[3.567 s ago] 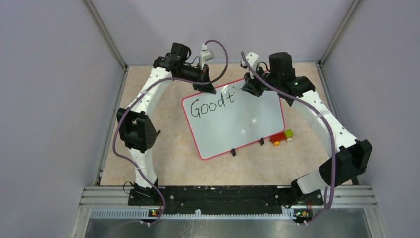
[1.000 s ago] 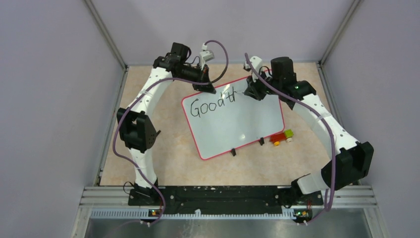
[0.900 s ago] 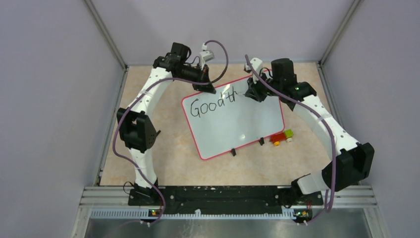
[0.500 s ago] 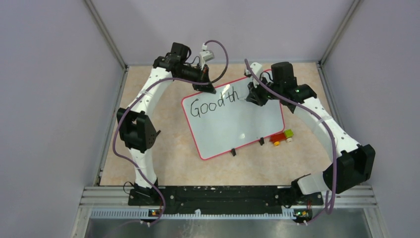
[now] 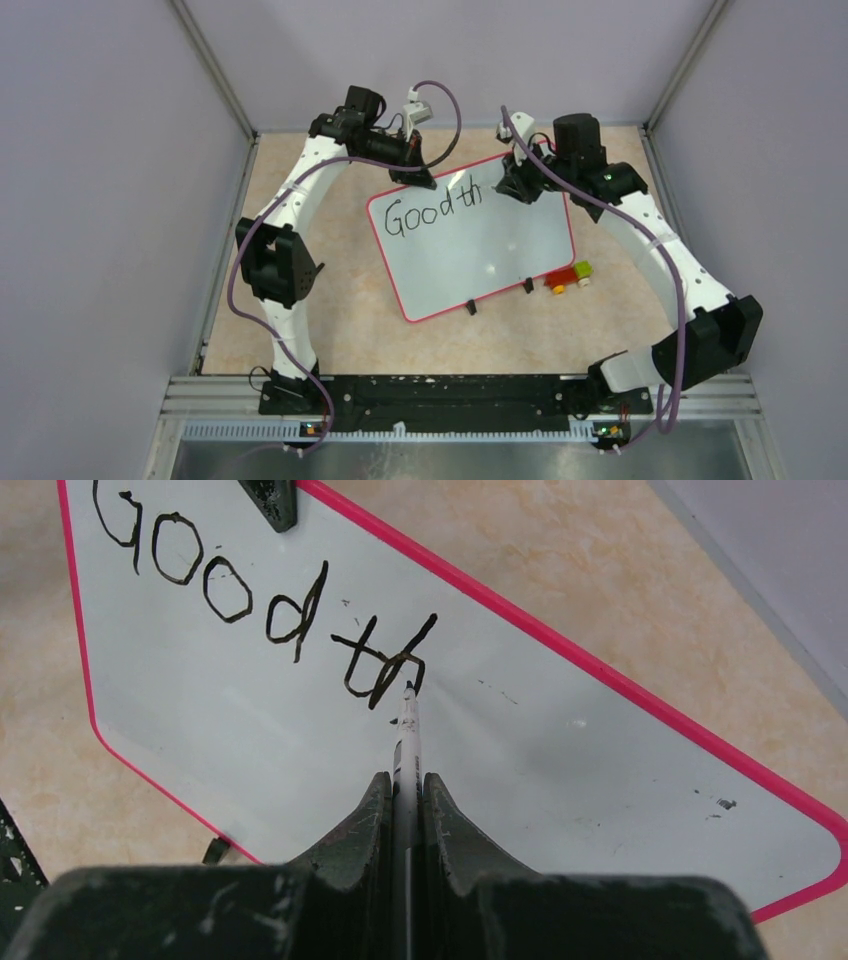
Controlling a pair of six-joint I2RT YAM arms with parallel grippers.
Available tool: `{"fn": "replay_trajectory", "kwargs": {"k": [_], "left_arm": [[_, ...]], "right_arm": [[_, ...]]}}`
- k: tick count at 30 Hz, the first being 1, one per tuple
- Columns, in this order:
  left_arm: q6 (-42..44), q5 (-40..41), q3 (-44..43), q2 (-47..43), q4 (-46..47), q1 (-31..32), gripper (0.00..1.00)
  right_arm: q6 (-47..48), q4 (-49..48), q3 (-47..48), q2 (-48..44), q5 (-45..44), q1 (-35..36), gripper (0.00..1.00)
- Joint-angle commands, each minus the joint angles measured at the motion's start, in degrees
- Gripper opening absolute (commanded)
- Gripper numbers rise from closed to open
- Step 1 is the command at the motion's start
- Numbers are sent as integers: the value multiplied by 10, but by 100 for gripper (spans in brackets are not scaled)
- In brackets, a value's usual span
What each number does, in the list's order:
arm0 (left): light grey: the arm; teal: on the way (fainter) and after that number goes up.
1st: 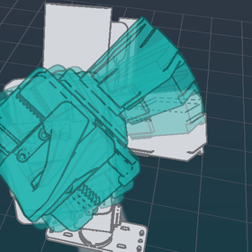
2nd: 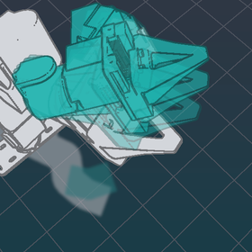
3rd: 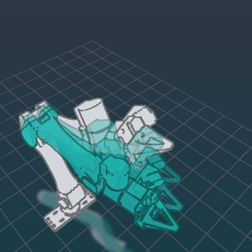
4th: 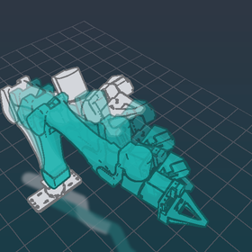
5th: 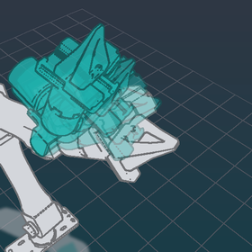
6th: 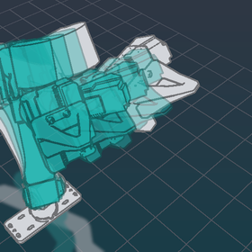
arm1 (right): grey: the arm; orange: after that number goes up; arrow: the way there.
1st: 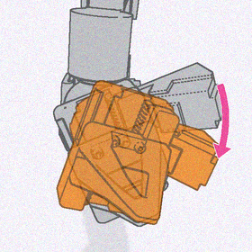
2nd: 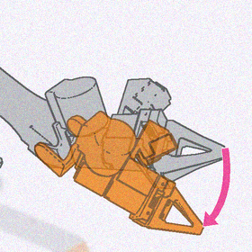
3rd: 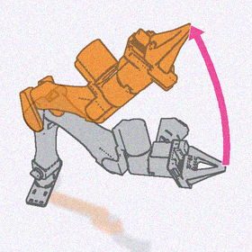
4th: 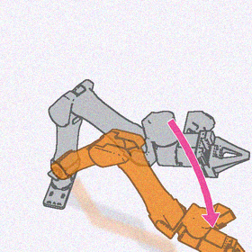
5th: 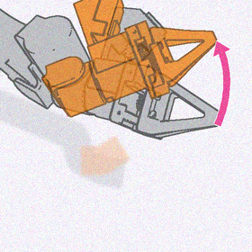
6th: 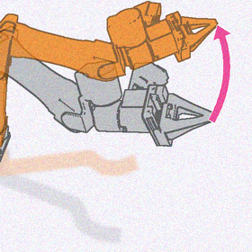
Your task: Write a sentence on the whiteboard
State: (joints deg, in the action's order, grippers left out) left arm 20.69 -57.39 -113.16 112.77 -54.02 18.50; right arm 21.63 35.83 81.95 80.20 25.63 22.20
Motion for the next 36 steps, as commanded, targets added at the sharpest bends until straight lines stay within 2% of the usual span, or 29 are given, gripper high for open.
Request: {"fn": "replay_trajectory", "kwargs": {"k": [1,22,36], "left_arm": [[56,33,-3,1,-8,15,0],[57,36,-2,0,-10,15,0],[55,36,-3,2,-9,15,0]], "right_arm": [[-10,-29,24,-4,-21,-8,0],[4,-53,4,20,-71,-11,0],[2,-45,-5,7,-50,-21,0]]}}
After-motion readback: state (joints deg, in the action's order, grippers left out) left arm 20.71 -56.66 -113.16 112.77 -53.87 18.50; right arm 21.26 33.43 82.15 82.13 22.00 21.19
